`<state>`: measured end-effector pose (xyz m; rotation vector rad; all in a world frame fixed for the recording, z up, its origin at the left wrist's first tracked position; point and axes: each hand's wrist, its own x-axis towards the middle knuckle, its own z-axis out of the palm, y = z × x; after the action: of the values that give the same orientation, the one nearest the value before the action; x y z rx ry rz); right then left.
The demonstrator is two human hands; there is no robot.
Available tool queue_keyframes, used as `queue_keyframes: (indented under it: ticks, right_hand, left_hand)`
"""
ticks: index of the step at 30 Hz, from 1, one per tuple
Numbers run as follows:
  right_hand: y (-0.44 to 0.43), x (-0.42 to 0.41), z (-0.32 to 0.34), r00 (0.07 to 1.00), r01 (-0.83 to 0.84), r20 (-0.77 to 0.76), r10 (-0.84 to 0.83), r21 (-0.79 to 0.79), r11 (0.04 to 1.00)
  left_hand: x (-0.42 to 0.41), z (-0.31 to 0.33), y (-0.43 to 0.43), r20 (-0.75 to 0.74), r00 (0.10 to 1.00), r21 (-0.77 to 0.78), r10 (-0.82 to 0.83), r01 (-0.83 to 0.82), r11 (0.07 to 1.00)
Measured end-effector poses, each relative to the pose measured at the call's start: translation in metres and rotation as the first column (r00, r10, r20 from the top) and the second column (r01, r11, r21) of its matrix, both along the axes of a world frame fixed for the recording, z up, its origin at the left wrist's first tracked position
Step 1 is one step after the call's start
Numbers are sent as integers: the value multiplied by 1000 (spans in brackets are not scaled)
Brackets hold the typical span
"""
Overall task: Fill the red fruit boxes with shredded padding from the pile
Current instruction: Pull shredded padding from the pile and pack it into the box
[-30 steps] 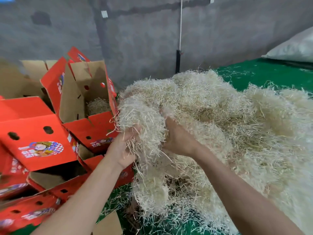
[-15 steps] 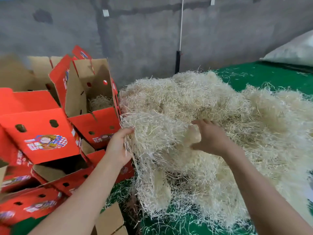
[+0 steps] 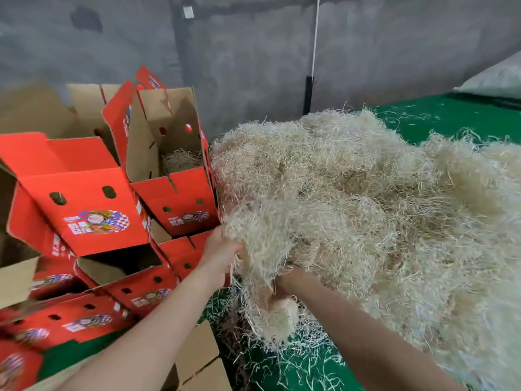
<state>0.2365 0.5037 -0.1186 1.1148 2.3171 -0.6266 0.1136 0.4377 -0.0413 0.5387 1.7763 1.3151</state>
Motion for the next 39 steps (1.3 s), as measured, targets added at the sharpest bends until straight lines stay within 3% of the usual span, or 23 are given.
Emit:
queue_keyframes:
  ticks: [1,3,5,7,9,11,13,15,16,18,20,21,23,25,26,28,30,31,33,34,36,38,39]
  right_hand:
    - [-4,2,-6,995,-44,88,44,-3,999]
    - [-14,7,-18,992,-18,121,20,-19,1000]
    - [-19,13,-20,994,103,-10,-104,-80,991]
    - [-14,15,-4,945,198,-240,-221,-116,973]
    - [0,19,18,806,259,-487,-337,-221,940]
    - [8,26,42,564,285,-627,-537,-463,839]
    - [13,34,56,397,276,-645,-653,-594,755]
    - [10,37,65,306,314,-666,-681,-605,732]
    - [5,36,71,321,342,-674,-665,-572,745]
    - [-8,34,83,508,269,-666,-545,-479,836]
    - [-11,39,99,746,129,-603,-282,-285,950]
    - [-6,45,109,797,93,-584,-155,-135,986]
    - [13,61,131,754,212,-648,-106,87,973]
    - [31,73,148,566,415,-814,-132,142,899]
    - [38,72,151,517,418,-849,-104,145,897]
    - [48,64,146,469,248,-866,-172,-58,967]
    - [55,52,126,482,161,-815,-321,-278,947]
    - [62,53,115,470,230,-791,-392,-319,919]
    - [80,61,95,384,460,-813,-438,-243,854]
    - [88,70,87,388,582,-825,-411,-127,803]
    - [96,91,75,540,716,-753,-376,176,676]
    - [99,105,66,708,680,-559,-431,377,628]
    - [97,107,67,748,654,-483,-456,416,632]
  left_hand:
    - [1,-12,-7,-15,1000,-112,11,-13,994]
    - [1,-32,-19,4,999,-288,41,-38,957]
    - [0,-45,-27,4,998,-354,59,-54,934]
    - [-4,-55,-28,9,996,-261,93,-87,961]
    - [-5,-51,-28,-97,990,-78,100,-108,991]
    - [-5,-35,-27,-186,979,76,80,-67,995]
    - [-8,-23,-27,-65,997,201,-35,48,978]
    - [-4,-11,-28,163,937,232,-309,268,935]
    - [1,-5,-27,187,889,169,-419,391,905]
    - [19,-3,-23,157,859,50,-487,486,873]
    - [26,-8,-12,100,959,59,-265,260,964]
    - [23,-8,-7,72,984,84,-164,158,984]
    - [11,-8,1,-5,994,116,-110,110,987]
    - [4,-5,1,-169,969,92,-180,198,976]
    - [4,-3,0,-223,950,72,-219,240,968]
    - [6,-2,1,-215,933,103,-287,314,944]
    - [6,2,2,-149,953,183,-263,288,940]
    - [3,5,3,-125,975,229,-184,208,951]
    - [-7,11,5,-38,999,282,2,9,959]
    - [-11,15,5,15,999,293,48,-50,955]
    - [-18,20,5,55,991,268,123,-134,954]
    - [-24,25,4,140,976,237,167,-196,951]
    - [-28,25,6,185,971,250,153,-197,948]
